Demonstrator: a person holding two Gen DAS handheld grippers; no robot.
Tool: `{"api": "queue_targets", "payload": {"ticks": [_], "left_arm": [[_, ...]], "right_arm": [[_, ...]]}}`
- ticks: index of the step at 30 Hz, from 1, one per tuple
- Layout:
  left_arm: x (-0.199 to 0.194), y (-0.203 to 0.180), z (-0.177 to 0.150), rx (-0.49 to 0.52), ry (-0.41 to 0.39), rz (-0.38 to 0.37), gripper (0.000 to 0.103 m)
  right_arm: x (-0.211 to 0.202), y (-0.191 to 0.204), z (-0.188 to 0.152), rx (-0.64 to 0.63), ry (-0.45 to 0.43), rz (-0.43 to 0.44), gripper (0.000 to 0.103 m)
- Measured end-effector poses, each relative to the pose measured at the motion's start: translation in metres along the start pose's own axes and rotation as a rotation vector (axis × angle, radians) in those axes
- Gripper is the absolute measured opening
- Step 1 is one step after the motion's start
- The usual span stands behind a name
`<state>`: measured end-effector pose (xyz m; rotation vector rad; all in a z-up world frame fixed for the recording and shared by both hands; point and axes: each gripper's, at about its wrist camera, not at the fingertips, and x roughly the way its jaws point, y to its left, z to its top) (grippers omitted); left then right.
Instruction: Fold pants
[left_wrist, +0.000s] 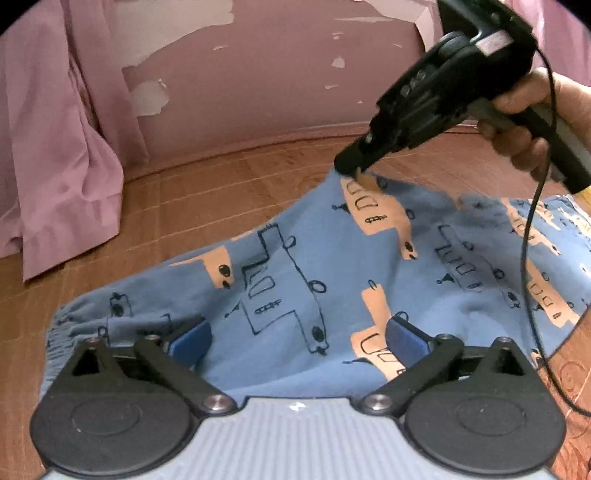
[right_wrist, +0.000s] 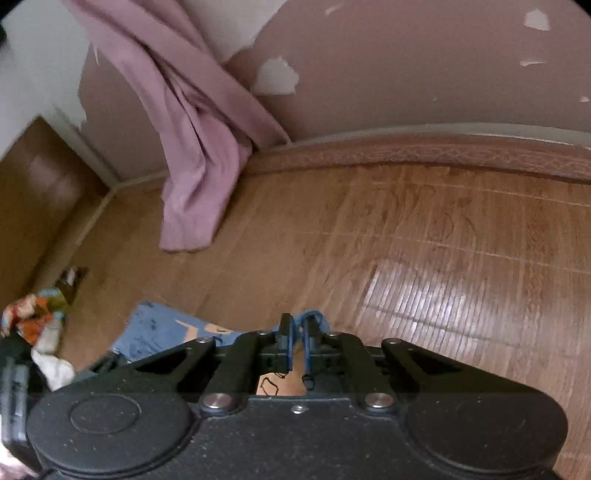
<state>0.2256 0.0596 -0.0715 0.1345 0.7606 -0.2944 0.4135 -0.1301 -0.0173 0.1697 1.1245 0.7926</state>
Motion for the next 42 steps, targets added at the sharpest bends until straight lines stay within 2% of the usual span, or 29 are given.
{"api": "queue_targets", "payload": {"ticks": [3, 5, 6, 10, 14, 15, 17, 18, 19, 20, 21, 22, 23, 24, 25, 26, 28, 29, 31, 34, 37, 39, 42], "left_arm": [[-0.002, -0.001, 0.001, 0.001, 0.002, 0.009, 0.103], [-0.005, -0.001, 0.0, 0.0, 0.004, 0.01, 0.103], [-0.006, -0.001, 0.001, 0.003, 0.01, 0.009, 0.103], [-0.019, 0.003, 0.002, 0.013, 0.015, 0.047, 0.102], [-0.04, 0.017, -0.014, -0.022, -0.002, 0.062, 0.098], [-0.041, 0.023, -0.018, -0.046, 0.014, 0.059, 0.098], [-0.041, 0.033, -0.024, -0.076, 0.056, 0.069, 0.097], [-0.042, 0.037, -0.028, -0.074, 0.073, 0.061, 0.098], [-0.045, 0.04, -0.03, -0.071, 0.078, 0.043, 0.098], [-0.046, 0.042, -0.031, -0.065, 0.093, 0.033, 0.099], [-0.048, 0.043, -0.03, -0.056, 0.114, 0.027, 0.1], [-0.048, 0.043, -0.029, -0.041, 0.137, 0.027, 0.1], [-0.049, 0.042, -0.027, -0.017, 0.163, 0.037, 0.1], [-0.051, 0.04, -0.027, 0.006, 0.176, 0.051, 0.101], [-0.052, 0.038, -0.025, 0.017, 0.189, 0.067, 0.101], [-0.053, 0.035, -0.023, 0.02, 0.204, 0.087, 0.101], [-0.056, 0.027, -0.014, 0.012, 0.234, 0.144, 0.098], [-0.059, 0.02, -0.008, 0.013, 0.232, 0.16, 0.098], [-0.067, 0.002, 0.01, 0.044, 0.194, 0.136, 0.1], [-0.066, -0.041, 0.05, 0.141, 0.143, 0.064, 0.103], [-0.045, -0.104, 0.096, 0.301, 0.148, 0.008, 0.103], [-0.027, -0.154, 0.125, 0.423, 0.166, 0.005, 0.103], [0.001, -0.229, 0.166, 0.586, 0.249, -0.043, 0.103]], "right_arm": [[0.014, -0.008, 0.0, 0.038, 0.039, -0.013, 0.01], [0.008, -0.012, 0.0, 0.047, 0.016, -0.043, 0.032], [0.001, -0.014, 0.0, 0.04, -0.001, -0.041, 0.035], [-0.038, -0.003, -0.018, -0.036, -0.064, -0.045, 0.038], [-0.055, 0.008, -0.076, -0.054, -0.033, 0.044, 0.037], [-0.057, 0.009, -0.091, -0.06, -0.028, 0.025, 0.037], [-0.059, 0.01, -0.121, -0.101, -0.041, -0.088, 0.038], [-0.062, 0.01, -0.134, -0.131, -0.062, -0.138, 0.035], [-0.07, 0.011, -0.148, -0.168, -0.113, -0.183, 0.037], [-0.075, 0.013, -0.156, -0.177, -0.125, -0.246, 0.037], [-0.082, 0.015, -0.163, -0.181, -0.139, -0.284, 0.041], [-0.092, 0.016, -0.171, -0.172, -0.144, -0.319, 0.056], [-0.103, 0.016, -0.179, -0.162, -0.149, -0.331, 0.064], [-0.115, 0.015, -0.187, -0.158, -0.156, -0.332, 0.067], [-0.127, 0.012, -0.197, -0.16, -0.151, -0.344, 0.074], [-0.138, 0.008, -0.205, -0.165, -0.138, -0.387, 0.078], [-0.162, 0.0, -0.224, -0.154, -0.156, -0.478, 0.08], [-0.177, -0.005, -0.233, -0.124, -0.178, -0.511, 0.088], [-0.207, -0.019, -0.248, -0.036, -0.239, -0.547, 0.102], [-0.247, -0.043, -0.269, 0.121, -0.366, -0.623, 0.102], [-0.266, -0.067, -0.287, 0.25, -0.439, -0.667, 0.102], [-0.271, -0.081, -0.294, 0.312, -0.462, -0.659, 0.102], [-0.27, -0.106, -0.306, 0.404, -0.422, -0.668, 0.102]]}}
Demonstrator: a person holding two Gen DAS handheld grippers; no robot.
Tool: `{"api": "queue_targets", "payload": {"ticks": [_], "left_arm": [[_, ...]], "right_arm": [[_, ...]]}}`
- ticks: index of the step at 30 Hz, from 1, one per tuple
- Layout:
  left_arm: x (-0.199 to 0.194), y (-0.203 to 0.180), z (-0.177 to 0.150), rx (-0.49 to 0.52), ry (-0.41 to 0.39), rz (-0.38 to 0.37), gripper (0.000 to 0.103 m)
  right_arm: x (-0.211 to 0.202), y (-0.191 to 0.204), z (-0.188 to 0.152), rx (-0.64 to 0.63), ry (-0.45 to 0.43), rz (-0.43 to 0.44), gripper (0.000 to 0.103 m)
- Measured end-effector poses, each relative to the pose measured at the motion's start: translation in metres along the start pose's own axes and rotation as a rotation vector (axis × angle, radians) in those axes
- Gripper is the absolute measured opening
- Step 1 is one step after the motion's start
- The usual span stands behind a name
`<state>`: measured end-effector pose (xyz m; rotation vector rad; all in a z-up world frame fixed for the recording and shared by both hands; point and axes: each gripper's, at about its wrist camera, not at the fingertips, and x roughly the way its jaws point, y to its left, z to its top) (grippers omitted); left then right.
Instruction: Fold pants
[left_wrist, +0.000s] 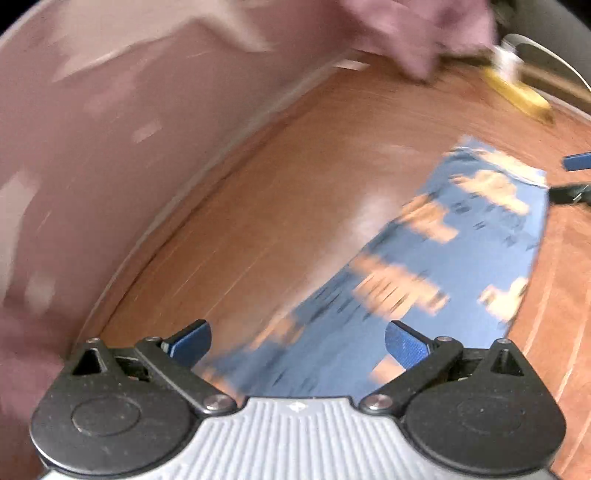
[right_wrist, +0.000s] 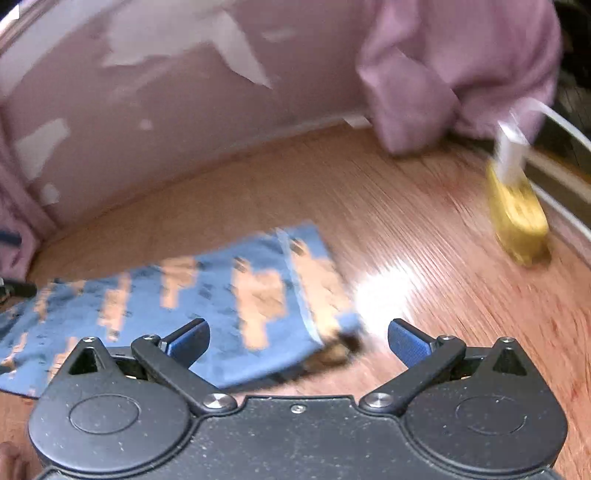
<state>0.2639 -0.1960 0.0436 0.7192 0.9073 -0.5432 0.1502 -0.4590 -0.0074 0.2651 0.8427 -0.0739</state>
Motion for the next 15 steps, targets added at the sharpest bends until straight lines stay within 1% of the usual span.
{"api": "queue_targets", "payload": {"ticks": [2, 4, 5, 7, 10, 11, 12, 13, 15], "left_arm": [[0.005, -0.024, 0.046, 0.098, 0.025, -0.077, 0.103], [0.012, -0.042, 0.08, 0.164, 0.031, -0.138, 0.103], [0.018, -0.052, 0.097, 0.19, 0.031, -0.164, 0.103], [0.033, -0.071, 0.12, 0.234, 0.01, -0.191, 0.103], [0.062, -0.093, 0.142, 0.274, -0.061, -0.204, 0.103], [0.071, -0.098, 0.147, 0.287, -0.081, -0.209, 0.103], [0.08, -0.103, 0.15, 0.302, -0.084, -0.211, 0.103], [0.089, -0.109, 0.156, 0.327, -0.079, -0.218, 0.102], [0.106, -0.116, 0.159, 0.366, -0.093, -0.23, 0.102]], "right_arm": [[0.007, -0.013, -0.001, 0.062, 0.043, -0.013, 0.102], [0.01, -0.019, -0.001, 0.124, 0.062, 0.024, 0.102], [0.01, -0.022, 0.0, 0.137, 0.06, 0.038, 0.102], [0.012, -0.021, 0.001, 0.11, 0.065, 0.056, 0.102], [0.014, -0.024, 0.0, 0.09, 0.082, 0.122, 0.102], [0.012, -0.025, -0.001, 0.078, 0.087, 0.135, 0.101], [0.013, -0.025, -0.001, 0.053, 0.09, 0.128, 0.1], [0.014, -0.024, 0.0, 0.013, 0.088, 0.108, 0.094], [0.015, -0.023, 0.001, -0.057, 0.082, 0.093, 0.083]]}}
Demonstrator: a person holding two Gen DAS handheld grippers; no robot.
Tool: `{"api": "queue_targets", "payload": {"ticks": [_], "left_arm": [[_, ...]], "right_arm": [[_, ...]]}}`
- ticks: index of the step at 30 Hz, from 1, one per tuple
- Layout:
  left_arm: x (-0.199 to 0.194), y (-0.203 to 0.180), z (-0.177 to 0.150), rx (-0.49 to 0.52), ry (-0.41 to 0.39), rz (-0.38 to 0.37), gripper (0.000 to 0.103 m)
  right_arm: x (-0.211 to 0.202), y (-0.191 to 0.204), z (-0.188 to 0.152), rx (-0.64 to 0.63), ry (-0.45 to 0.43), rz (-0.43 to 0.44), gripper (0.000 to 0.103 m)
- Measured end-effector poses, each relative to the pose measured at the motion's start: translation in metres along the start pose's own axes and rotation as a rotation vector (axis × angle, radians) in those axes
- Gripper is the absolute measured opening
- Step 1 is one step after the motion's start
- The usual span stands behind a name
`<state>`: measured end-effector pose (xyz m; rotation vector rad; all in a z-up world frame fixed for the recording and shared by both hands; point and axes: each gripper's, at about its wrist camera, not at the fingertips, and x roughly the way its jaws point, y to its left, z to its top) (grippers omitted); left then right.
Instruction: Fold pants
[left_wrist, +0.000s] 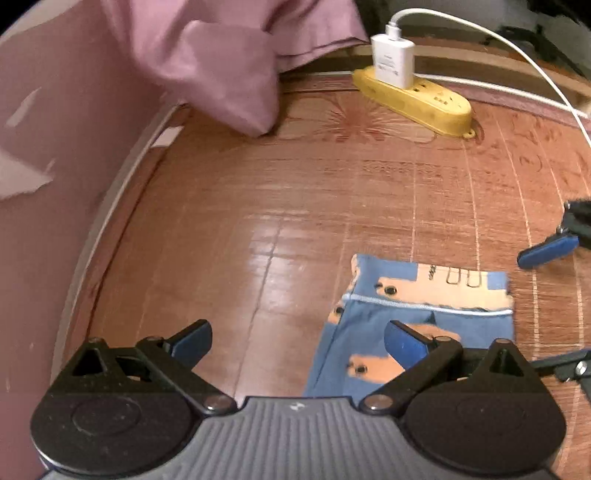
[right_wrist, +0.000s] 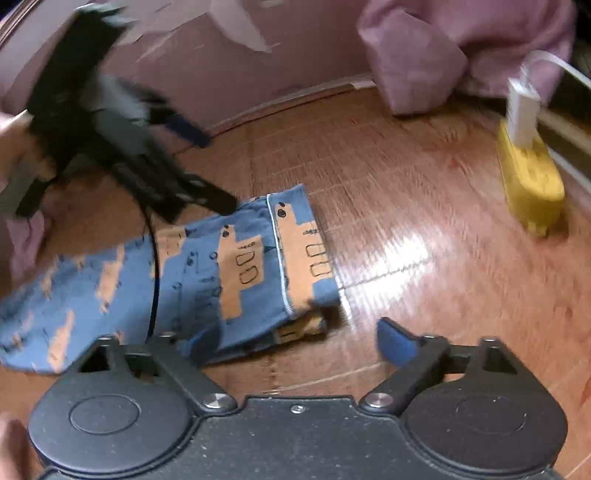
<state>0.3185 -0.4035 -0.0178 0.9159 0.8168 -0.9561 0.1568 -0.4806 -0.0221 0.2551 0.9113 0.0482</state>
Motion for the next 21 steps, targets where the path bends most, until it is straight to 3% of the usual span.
{"api": "queue_targets", "payload": {"ticks": [2, 6, 13, 16, 19, 21], "left_arm": [[0.013, -0.002, 0.004, 0.018, -0.007, -0.033, 0.102], [0.027, -0.005, 0.004, 0.034, -0.014, -0.111, 0.102], [0.027, -0.015, -0.002, 0.086, 0.011, -0.072, 0.102], [0.025, -0.02, -0.005, 0.099, 0.003, -0.038, 0.103], [0.025, -0.02, -0.006, 0.074, 0.001, -0.031, 0.103], [0.026, -0.016, -0.008, 0.03, 0.007, -0.045, 0.103]], "right_arm": [[0.001, 0.0, 0.001, -0.046, -0.004, -0.029, 0.061], [-0.002, 0.003, -0.002, -0.101, -0.005, -0.031, 0.048], [-0.004, -0.001, -0.001, -0.067, 0.006, 0.039, 0.016], [-0.006, -0.015, 0.001, 0.041, 0.013, 0.072, 0.015], [-0.008, -0.025, 0.002, 0.127, 0.004, 0.119, 0.032], [-0.009, -0.029, 0.003, 0.174, -0.01, 0.149, 0.035]]}}
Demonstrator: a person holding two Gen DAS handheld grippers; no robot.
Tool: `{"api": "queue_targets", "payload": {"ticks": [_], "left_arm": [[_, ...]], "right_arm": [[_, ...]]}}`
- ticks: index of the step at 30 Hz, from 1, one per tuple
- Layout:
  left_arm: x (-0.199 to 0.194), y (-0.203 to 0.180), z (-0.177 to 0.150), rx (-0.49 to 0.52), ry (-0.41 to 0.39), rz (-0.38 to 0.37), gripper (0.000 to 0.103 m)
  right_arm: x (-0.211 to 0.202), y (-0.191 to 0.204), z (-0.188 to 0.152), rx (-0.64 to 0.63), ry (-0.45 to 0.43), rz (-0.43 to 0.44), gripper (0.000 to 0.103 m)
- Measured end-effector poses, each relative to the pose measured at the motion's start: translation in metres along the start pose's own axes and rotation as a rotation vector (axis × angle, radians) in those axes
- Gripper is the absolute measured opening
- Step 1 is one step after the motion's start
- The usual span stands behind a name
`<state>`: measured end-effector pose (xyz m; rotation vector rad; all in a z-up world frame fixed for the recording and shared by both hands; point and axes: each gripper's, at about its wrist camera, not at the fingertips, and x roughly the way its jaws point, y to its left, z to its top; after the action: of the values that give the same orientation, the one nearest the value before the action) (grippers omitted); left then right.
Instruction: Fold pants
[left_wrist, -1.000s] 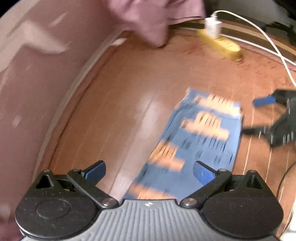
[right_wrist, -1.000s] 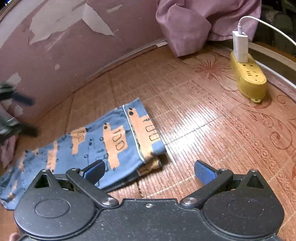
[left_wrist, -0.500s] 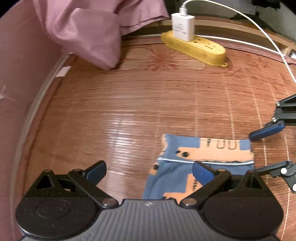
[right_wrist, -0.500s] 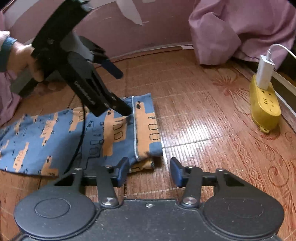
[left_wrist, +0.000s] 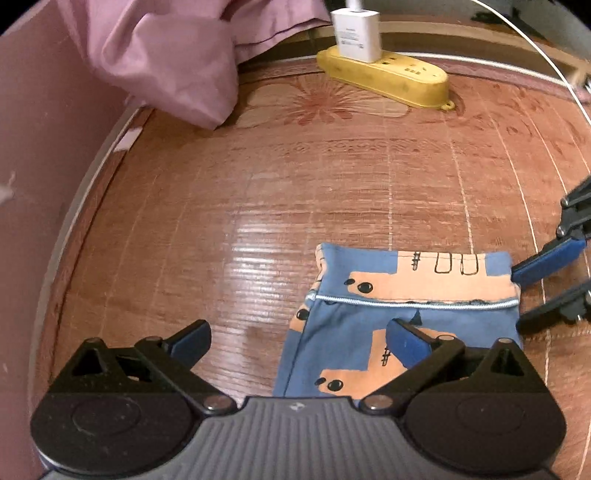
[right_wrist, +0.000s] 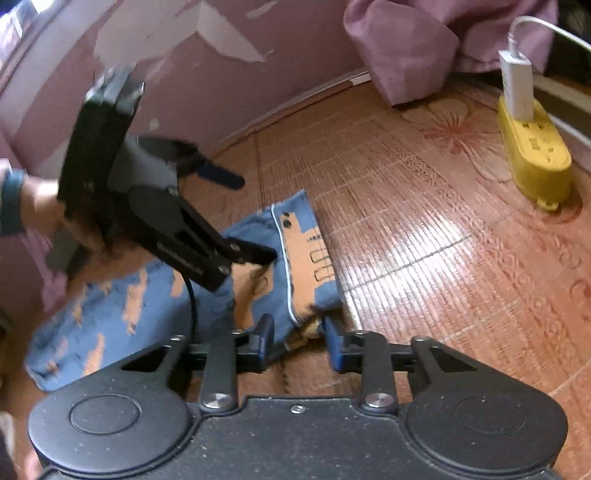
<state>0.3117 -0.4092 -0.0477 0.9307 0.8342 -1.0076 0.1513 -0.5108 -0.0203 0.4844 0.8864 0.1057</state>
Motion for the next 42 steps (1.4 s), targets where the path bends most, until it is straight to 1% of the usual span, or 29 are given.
{"api": "queue_targets", "payload": {"ticks": [4, 5, 7, 8, 10, 12, 13, 15, 17, 19, 21, 22, 25, 27, 30, 32, 35, 36, 37, 39, 42], "left_arm": [[0.003, 0.012, -0.003, -0.096, 0.023, -0.037, 0.103], [0.003, 0.014, -0.004, -0.119, 0.027, -0.038, 0.103], [0.0, 0.016, -0.007, -0.164, 0.031, -0.026, 0.103], [-0.003, 0.017, -0.01, -0.186, 0.028, -0.009, 0.102], [-0.013, 0.02, -0.018, -0.262, -0.004, 0.023, 0.101], [-0.029, 0.026, -0.033, -0.376, -0.059, 0.03, 0.101], [-0.037, 0.029, -0.043, -0.442, -0.085, 0.016, 0.101], [-0.049, 0.034, -0.065, -0.55, -0.117, -0.037, 0.101], [-0.058, 0.036, -0.089, -0.649, -0.133, -0.076, 0.101], [-0.068, 0.039, -0.115, -0.751, -0.151, -0.138, 0.101], [-0.078, 0.042, -0.14, -0.841, -0.18, -0.18, 0.101], [-0.083, 0.044, -0.152, -0.875, -0.197, -0.206, 0.101], [-0.097, 0.051, -0.177, -0.934, -0.245, -0.243, 0.101], [-0.105, 0.057, -0.19, -0.961, -0.266, -0.286, 0.101], [-0.114, 0.069, -0.207, -0.998, -0.318, -0.335, 0.101], [-0.121, 0.077, -0.219, -1.04, -0.381, -0.373, 0.101], [-0.126, 0.092, -0.246, -1.13, -0.489, -0.489, 0.101], [-0.127, 0.095, -0.253, -1.153, -0.51, -0.515, 0.101], [-0.128, 0.098, -0.262, -1.17, -0.53, -0.537, 0.101], [-0.128, 0.101, -0.279, -1.194, -0.55, -0.559, 0.101], [-0.121, 0.099, -0.303, -1.223, -0.533, -0.579, 0.101]], "right_arm": [[0.001, -0.012, 0.001, 0.1, -0.007, 0.029, 0.033], [0.002, -0.013, 0.001, 0.119, -0.007, 0.028, 0.027], [0.004, -0.017, 0.002, 0.14, -0.01, 0.018, 0.018], [0.005, -0.018, 0.001, 0.15, -0.014, 0.02, 0.016], [0.005, -0.019, 0.001, 0.173, -0.029, 0.024, 0.012], [0.003, -0.022, -0.001, 0.203, -0.047, 0.032, 0.011], [0.003, -0.024, -0.001, 0.226, -0.054, 0.039, 0.01], [0.001, -0.029, -0.004, 0.271, -0.067, 0.052, 0.01], [-0.003, -0.034, -0.005, 0.32, -0.081, 0.066, 0.009], [-0.005, -0.036, -0.008, 0.372, -0.098, 0.072, 0.009], [-0.01, -0.029, -0.008, 0.4, -0.131, 0.083, 0.008], [-0.011, -0.024, -0.007, 0.397, -0.149, 0.085, 0.008], [-0.017, -0.005, -0.004, 0.386, -0.197, 0.09, 0.008], [-0.02, 0.012, 0.001, 0.331, -0.224, 0.071, 0.008], [-0.025, 0.05, 0.009, 0.168, -0.258, 0.052, 0.008], [-0.027, 0.082, 0.013, 0.024, -0.268, 0.043, 0.007], [-0.025, 0.132, 0.011, -0.199, -0.268, 0.029, 0.007], [-0.024, 0.15, 0.007, -0.285, -0.265, 0.024, 0.007], [-0.022, 0.17, 0.002, -0.375, -0.259, 0.021, 0.007], [-0.014, 0.208, -0.013, -0.541, -0.218, 0.025, 0.007], [0.001, 0.251, -0.044, -0.741, -0.146, 0.043, 0.007]]}}
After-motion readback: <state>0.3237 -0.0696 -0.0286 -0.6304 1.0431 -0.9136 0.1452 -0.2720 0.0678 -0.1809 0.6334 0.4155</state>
